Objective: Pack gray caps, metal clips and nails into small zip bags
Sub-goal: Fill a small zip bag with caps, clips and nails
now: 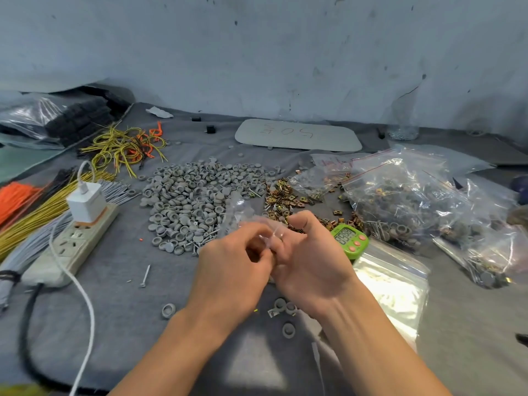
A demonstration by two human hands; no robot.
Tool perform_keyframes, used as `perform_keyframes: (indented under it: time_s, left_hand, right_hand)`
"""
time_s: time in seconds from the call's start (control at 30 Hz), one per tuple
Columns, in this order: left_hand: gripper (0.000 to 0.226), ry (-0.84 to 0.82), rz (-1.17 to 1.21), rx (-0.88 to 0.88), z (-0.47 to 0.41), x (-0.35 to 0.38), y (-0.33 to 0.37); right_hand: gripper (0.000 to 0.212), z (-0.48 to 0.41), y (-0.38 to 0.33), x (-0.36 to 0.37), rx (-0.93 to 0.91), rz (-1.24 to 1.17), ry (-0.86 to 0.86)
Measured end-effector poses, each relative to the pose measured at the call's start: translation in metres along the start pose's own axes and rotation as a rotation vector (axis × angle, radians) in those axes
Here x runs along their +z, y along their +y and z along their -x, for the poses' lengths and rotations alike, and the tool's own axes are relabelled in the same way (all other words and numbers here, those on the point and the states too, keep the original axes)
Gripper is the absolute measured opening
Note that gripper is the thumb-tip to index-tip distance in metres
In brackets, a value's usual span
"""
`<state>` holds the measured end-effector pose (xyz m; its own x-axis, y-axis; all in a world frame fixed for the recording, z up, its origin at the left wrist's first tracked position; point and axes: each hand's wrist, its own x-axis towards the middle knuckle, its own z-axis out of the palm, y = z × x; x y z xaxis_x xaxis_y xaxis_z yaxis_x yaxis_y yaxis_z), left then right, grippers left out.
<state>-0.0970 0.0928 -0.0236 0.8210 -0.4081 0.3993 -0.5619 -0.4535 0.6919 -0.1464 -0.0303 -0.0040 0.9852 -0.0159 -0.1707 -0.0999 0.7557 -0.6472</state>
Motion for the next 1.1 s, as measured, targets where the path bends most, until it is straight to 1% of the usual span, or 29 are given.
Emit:
perform_keyframes:
  time_s: [0.07, 0.13, 0.23, 0.27, 0.3, 0.37, 0.4, 0.43, 0.47, 0.5, 0.57, 0.6, 0.63, 0.67, 0.7, 0.77, 0.8, 0.83, 0.87, 0.9, 0.97, 1.0, 1.07, 1.1]
  left_hand:
    - [0.023, -0.065, 0.034, 0.038, 0.000, -0.006, -0.003]
    - [0.027, -0.074, -0.009, 0.071, 0.002, -0.012, -0.005]
    - [0.033, 0.086, -0.090, 0.141, 0.001, -0.024, -0.013]
    - [0.044, 0.104, -0.121, 0.187, -0.001, -0.027, -0.019]
    - [0.062, 0.054, -0.170, 0.233, -0.003, -0.029, -0.025]
    - [0.099, -0.112, -0.334, 0.306, -0.005, -0.034, -0.036]
    - [0.110, -0.169, -0.417, 0.323, -0.005, -0.034, -0.039]
    - [0.115, -0.201, -0.482, 0.327, -0.005, -0.034, -0.041]
    - [0.114, -0.205, -0.520, 0.326, -0.005, -0.033, -0.041]
    - [0.106, -0.173, -0.534, 0.334, -0.005, -0.034, -0.042]
    - [0.079, -0.052, -0.502, 0.360, -0.006, -0.036, -0.047]
    - [0.072, 0.009, -0.492, 0.356, -0.006, -0.037, -0.051]
    - [0.069, 0.051, -0.488, 0.336, -0.007, -0.039, -0.054]
    - [0.068, 0.083, -0.485, 0.297, -0.008, -0.042, -0.058]
    - [0.068, 0.106, -0.476, 0.246, -0.009, -0.045, -0.063]
    - [0.070, 0.131, -0.440, 0.141, -0.013, -0.051, -0.070]
    - [0.068, 0.139, -0.410, 0.108, -0.016, -0.054, -0.073]
    - [0.067, 0.146, -0.381, 0.087, -0.018, -0.057, -0.076]
    - [0.066, 0.148, -0.359, 0.068, -0.021, -0.059, -0.078]
    - [0.067, 0.144, -0.348, 0.052, -0.023, -0.060, -0.080]
    - [0.068, 0.147, -0.347, 0.041, -0.025, -0.061, -0.082]
    - [0.068, 0.150, -0.354, 0.039, -0.025, -0.061, -0.083]
    - [0.068, 0.139, -0.359, 0.023, -0.025, -0.060, -0.082]
    - [0.069, 0.128, -0.345, 0.005, -0.025, -0.059, -0.082]
  right_hand:
    - [0.048, -0.004, 0.003, 0.002, -0.010, -0.030, 0.044]
    - [0.044, -0.008, 0.006, 0.002, -0.019, -0.007, 0.079]
    - [0.052, -0.016, 0.011, 0.000, -0.023, 0.081, 0.147]
    - [0.058, -0.019, 0.012, 0.000, -0.019, 0.124, 0.150]
    - [0.065, -0.022, 0.014, 0.000, -0.011, 0.175, 0.139]
    - [0.077, -0.027, 0.016, 0.001, 0.020, 0.229, 0.060]
    - [0.082, -0.029, 0.017, 0.001, 0.040, 0.228, -0.007]
    - [0.085, -0.031, 0.017, 0.001, 0.062, 0.236, -0.074]
    - [0.088, -0.033, 0.018, 0.001, 0.086, 0.259, -0.138]
    - [0.090, -0.035, 0.018, 0.001, 0.104, 0.301, -0.176]
    - [0.093, -0.039, 0.018, 0.004, 0.123, 0.358, -0.198]
    - [0.092, -0.041, 0.018, 0.004, 0.120, 0.367, -0.170]
    - [0.090, -0.043, 0.016, 0.004, 0.091, 0.381, -0.084]
    - [0.087, -0.044, 0.014, 0.003, 0.036, 0.419, 0.057]
    - [0.081, -0.046, 0.011, 0.003, -0.040, 0.491, 0.232]
    - [0.058, -0.049, 0.007, 0.001, -0.199, 0.729, 0.554]
    - [0.043, -0.051, 0.006, -0.001, -0.260, 0.939, 0.644]
    - [0.028, -0.052, 0.006, -0.004, -0.299, 1.189, 0.676]
    - [0.019, -0.053, 0.008, -0.005, -0.314, 1.407, 0.645]
    - [0.015, -0.053, 0.011, -0.004, -0.299, 1.551, 0.575]
    - [0.011, -0.054, 0.020, 0.001, -0.234, 1.709, 0.451]
    - [0.009, -0.054, 0.025, 0.004, -0.206, 1.781, 0.418]
    - [0.005, -0.052, 0.030, 0.008, -0.182, 1.949, 0.422]
    - [0.008, -0.051, 0.030, 0.009, -0.193, 2.033, 0.442]
